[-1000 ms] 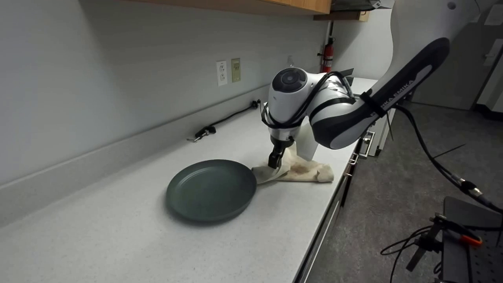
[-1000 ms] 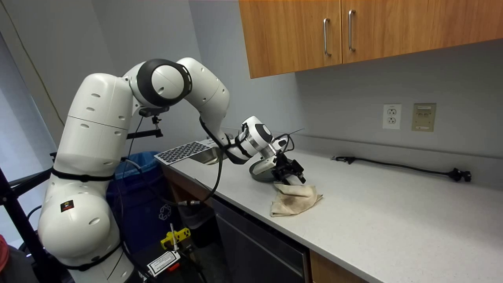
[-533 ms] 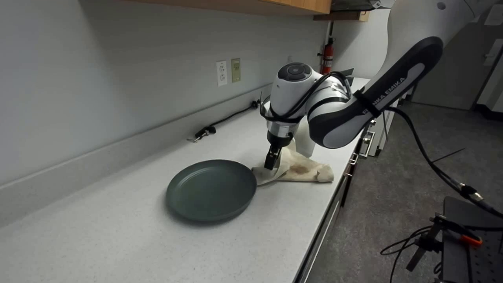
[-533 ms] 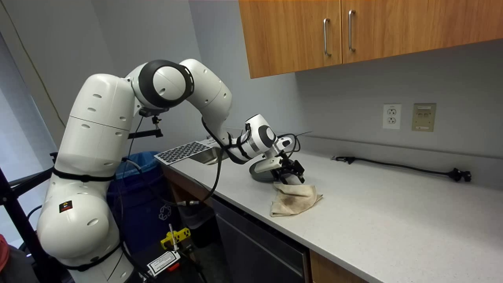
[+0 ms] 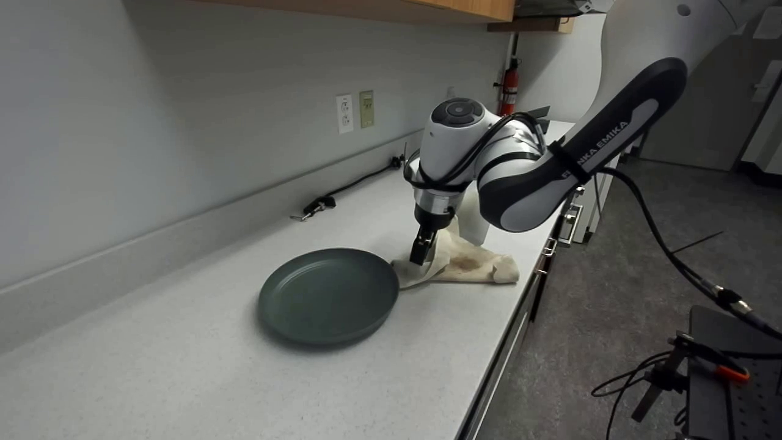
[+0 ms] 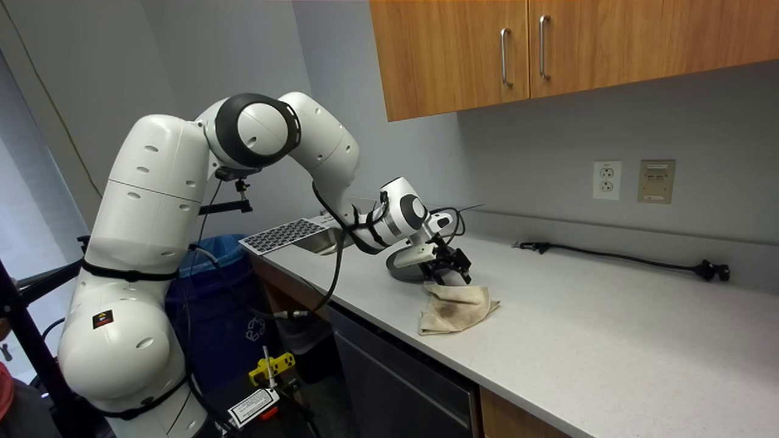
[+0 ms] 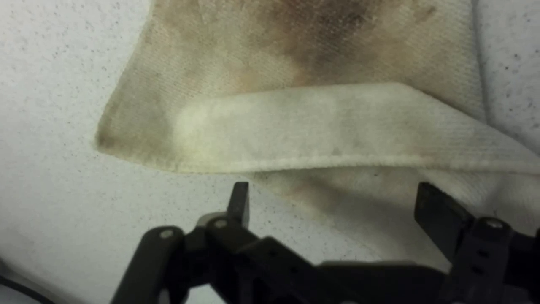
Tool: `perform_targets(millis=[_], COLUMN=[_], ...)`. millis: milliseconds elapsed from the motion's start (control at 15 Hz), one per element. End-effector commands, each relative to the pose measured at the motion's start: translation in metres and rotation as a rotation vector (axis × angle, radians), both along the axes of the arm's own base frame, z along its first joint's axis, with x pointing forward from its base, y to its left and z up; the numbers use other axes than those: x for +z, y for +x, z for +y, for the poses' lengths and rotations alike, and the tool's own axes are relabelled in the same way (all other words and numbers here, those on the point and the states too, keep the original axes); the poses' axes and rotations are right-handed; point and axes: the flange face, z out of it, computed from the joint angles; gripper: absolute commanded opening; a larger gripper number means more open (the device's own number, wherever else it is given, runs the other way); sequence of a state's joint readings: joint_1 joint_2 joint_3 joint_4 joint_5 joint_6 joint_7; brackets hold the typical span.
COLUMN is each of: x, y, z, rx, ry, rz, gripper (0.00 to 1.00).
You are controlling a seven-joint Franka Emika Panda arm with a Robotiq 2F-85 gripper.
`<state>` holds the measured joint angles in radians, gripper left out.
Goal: Fold the towel into a triangle twice
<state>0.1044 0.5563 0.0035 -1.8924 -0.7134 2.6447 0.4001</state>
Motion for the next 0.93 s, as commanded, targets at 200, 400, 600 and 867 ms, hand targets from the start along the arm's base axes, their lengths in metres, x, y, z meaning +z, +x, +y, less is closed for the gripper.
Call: perform_targets(millis=[200, 400, 600, 867], x=[0.045, 0.063, 0.068, 0.065], y=[-0.004, -0.011, -0.020, -0.039], z=[-0.011, -0.016, -0.017, -0.022], rx=[0.008, 0.005, -0.010, -0.018], ry=[-0.018, 0.005, 0.023, 0.041], rz=[-0.063, -0.077, -0.063, -0.024], gripper=[1.00, 1.00, 1.00, 1.00])
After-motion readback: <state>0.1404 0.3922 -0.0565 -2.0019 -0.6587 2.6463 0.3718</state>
